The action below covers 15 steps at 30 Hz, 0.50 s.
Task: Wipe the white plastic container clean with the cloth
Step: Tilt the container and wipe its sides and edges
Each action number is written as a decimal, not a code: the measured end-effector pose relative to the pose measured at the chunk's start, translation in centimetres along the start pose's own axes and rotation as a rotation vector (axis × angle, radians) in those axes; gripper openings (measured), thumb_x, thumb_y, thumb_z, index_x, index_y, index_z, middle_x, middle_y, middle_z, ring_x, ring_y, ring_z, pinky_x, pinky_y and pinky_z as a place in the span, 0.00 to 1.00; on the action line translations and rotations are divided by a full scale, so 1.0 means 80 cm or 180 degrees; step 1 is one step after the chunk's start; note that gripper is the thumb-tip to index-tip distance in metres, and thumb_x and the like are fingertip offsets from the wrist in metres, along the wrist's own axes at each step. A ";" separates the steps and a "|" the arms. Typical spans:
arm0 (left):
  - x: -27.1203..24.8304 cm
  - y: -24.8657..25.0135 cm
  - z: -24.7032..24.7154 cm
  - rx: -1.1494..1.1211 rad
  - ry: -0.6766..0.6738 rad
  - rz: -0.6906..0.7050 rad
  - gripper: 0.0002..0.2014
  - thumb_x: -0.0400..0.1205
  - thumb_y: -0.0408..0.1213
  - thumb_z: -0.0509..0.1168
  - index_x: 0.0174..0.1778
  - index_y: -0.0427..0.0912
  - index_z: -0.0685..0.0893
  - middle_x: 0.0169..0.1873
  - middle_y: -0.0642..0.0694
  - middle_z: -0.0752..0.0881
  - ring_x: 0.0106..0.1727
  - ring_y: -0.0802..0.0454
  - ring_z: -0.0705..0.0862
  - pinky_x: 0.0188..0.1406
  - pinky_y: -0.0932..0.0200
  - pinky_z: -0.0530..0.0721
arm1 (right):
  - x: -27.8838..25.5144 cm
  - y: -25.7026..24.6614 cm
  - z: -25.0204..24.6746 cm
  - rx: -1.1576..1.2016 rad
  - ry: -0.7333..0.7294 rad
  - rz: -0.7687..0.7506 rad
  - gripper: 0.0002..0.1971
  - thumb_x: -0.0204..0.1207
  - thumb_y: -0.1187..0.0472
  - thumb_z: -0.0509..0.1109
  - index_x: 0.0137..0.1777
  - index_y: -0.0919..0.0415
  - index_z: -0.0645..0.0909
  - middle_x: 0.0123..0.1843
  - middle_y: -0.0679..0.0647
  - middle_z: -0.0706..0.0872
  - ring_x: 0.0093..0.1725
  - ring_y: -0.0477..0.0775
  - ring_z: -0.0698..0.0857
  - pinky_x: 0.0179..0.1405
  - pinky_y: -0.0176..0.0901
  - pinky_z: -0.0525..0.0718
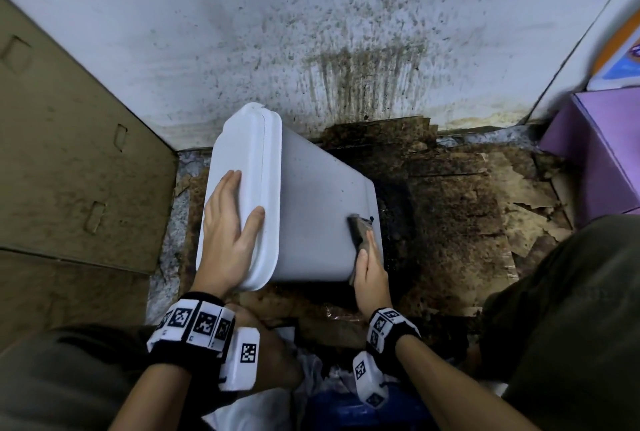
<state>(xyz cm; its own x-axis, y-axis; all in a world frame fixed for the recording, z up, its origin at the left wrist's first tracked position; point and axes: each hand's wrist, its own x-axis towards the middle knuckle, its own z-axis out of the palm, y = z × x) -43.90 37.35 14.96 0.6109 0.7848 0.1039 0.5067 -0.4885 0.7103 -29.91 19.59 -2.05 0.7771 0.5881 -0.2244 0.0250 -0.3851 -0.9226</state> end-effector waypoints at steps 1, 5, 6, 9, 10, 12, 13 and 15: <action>0.000 0.001 0.000 -0.0003 -0.0002 0.0000 0.36 0.85 0.59 0.53 0.88 0.48 0.58 0.86 0.48 0.60 0.87 0.54 0.55 0.88 0.40 0.55 | 0.003 0.000 0.000 0.0032 0.0057 0.0223 0.25 0.92 0.56 0.50 0.88 0.56 0.60 0.88 0.51 0.64 0.86 0.50 0.64 0.86 0.48 0.61; -0.001 0.009 0.003 0.0068 -0.0013 0.0035 0.37 0.84 0.60 0.52 0.88 0.47 0.58 0.87 0.47 0.60 0.86 0.54 0.55 0.87 0.46 0.53 | 0.015 -0.006 0.010 0.0214 0.0355 0.0519 0.33 0.85 0.46 0.44 0.88 0.57 0.60 0.87 0.53 0.65 0.86 0.54 0.64 0.87 0.54 0.60; -0.001 0.011 0.003 0.0098 -0.0017 0.0038 0.37 0.84 0.60 0.52 0.88 0.46 0.58 0.86 0.47 0.60 0.86 0.54 0.55 0.87 0.47 0.53 | 0.017 -0.005 0.011 0.0218 0.0370 0.0527 0.32 0.85 0.46 0.44 0.87 0.57 0.61 0.87 0.53 0.66 0.86 0.54 0.65 0.87 0.55 0.60; 0.000 0.014 0.005 0.0156 -0.0017 0.0060 0.38 0.83 0.60 0.51 0.88 0.45 0.58 0.87 0.46 0.60 0.87 0.52 0.55 0.87 0.50 0.52 | 0.017 -0.005 0.012 0.0227 0.0416 0.0596 0.32 0.85 0.48 0.44 0.87 0.57 0.62 0.87 0.55 0.67 0.85 0.56 0.66 0.87 0.55 0.60; 0.000 0.015 0.005 0.0181 -0.0026 0.0068 0.38 0.83 0.60 0.51 0.88 0.44 0.58 0.87 0.45 0.60 0.87 0.51 0.55 0.86 0.51 0.51 | 0.017 -0.009 0.012 0.0220 0.0448 0.0641 0.33 0.84 0.47 0.45 0.87 0.58 0.63 0.86 0.56 0.68 0.85 0.57 0.66 0.87 0.55 0.60; 0.001 0.014 0.005 0.0216 -0.0027 0.0083 0.38 0.83 0.60 0.51 0.88 0.43 0.58 0.87 0.45 0.60 0.87 0.50 0.55 0.86 0.52 0.51 | 0.014 -0.024 0.015 0.0182 0.0481 0.0740 0.30 0.87 0.50 0.46 0.87 0.60 0.62 0.87 0.58 0.66 0.86 0.59 0.64 0.88 0.51 0.56; 0.001 0.013 0.005 0.0222 -0.0016 0.0086 0.39 0.83 0.60 0.51 0.88 0.43 0.59 0.87 0.44 0.60 0.87 0.50 0.56 0.86 0.53 0.51 | 0.010 -0.035 0.018 0.0144 0.0456 0.0772 0.28 0.90 0.53 0.47 0.87 0.61 0.61 0.88 0.58 0.64 0.87 0.58 0.62 0.88 0.47 0.52; 0.002 0.010 0.005 0.0230 0.0007 0.0097 0.39 0.83 0.60 0.51 0.87 0.42 0.59 0.86 0.43 0.61 0.87 0.49 0.56 0.86 0.54 0.50 | -0.003 -0.065 0.025 0.0127 0.0380 0.0714 0.25 0.92 0.58 0.49 0.87 0.62 0.59 0.89 0.56 0.59 0.88 0.56 0.59 0.86 0.42 0.49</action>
<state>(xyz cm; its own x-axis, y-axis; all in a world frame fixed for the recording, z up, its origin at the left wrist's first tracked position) -43.13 36.94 15.30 0.6255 0.7699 0.1264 0.5306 -0.5385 0.6546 -31.50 22.87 2.16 0.8291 0.4021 -0.3884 -0.1794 -0.4667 -0.8660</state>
